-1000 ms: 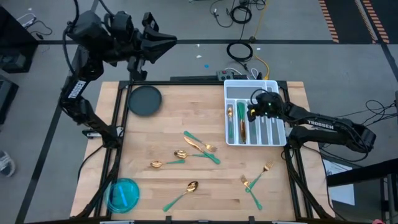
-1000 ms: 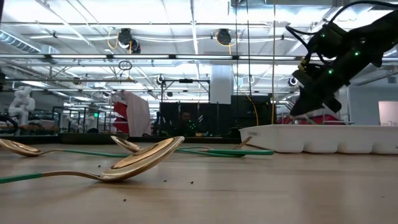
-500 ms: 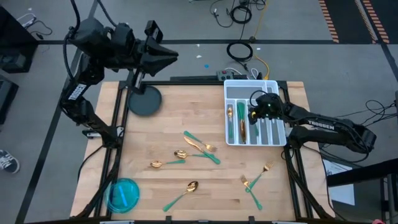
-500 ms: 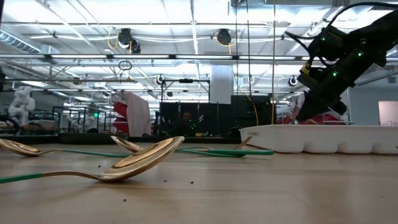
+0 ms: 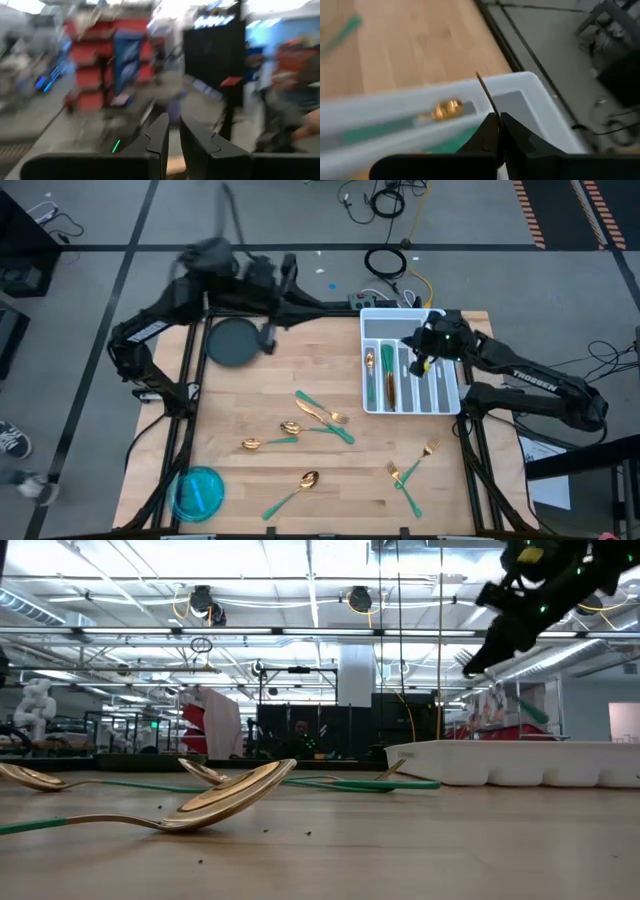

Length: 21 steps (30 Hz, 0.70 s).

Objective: Sort silverware
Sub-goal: Put the green fork into the silverware tray

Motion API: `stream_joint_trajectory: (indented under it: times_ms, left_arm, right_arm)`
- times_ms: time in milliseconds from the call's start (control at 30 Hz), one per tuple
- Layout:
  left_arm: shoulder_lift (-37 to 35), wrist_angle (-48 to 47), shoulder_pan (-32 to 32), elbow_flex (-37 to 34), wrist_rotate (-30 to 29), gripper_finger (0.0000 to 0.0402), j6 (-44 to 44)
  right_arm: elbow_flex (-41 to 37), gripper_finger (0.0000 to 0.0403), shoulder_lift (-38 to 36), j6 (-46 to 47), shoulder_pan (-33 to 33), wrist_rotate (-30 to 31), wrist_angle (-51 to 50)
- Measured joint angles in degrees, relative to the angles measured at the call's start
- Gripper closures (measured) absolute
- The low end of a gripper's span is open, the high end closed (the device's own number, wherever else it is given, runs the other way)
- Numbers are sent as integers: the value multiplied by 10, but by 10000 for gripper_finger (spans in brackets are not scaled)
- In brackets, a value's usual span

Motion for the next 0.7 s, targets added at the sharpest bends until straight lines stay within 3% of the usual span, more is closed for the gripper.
stream_joint_trajectory:
  times_ms: [133,233,500,600,700]
  left_arm:
    - [-2,14,19,-79,-31,347,-2]
    - [-1,96,26,-162,-14,347,-12]
    - [15,588,61,-419,20,347,-222]
    - [52,745,71,-469,-2,347,-311]
    - [108,808,70,-472,-15,347,-381]
  right_arm:
    - [69,403,4,-93,23,52,-119]
    - [104,403,-1,-105,44,49,-138]
    - [157,403,-65,-41,82,6,3]
    - [157,403,-86,-18,88,-28,49]
    - [157,403,-84,4,93,-40,66]
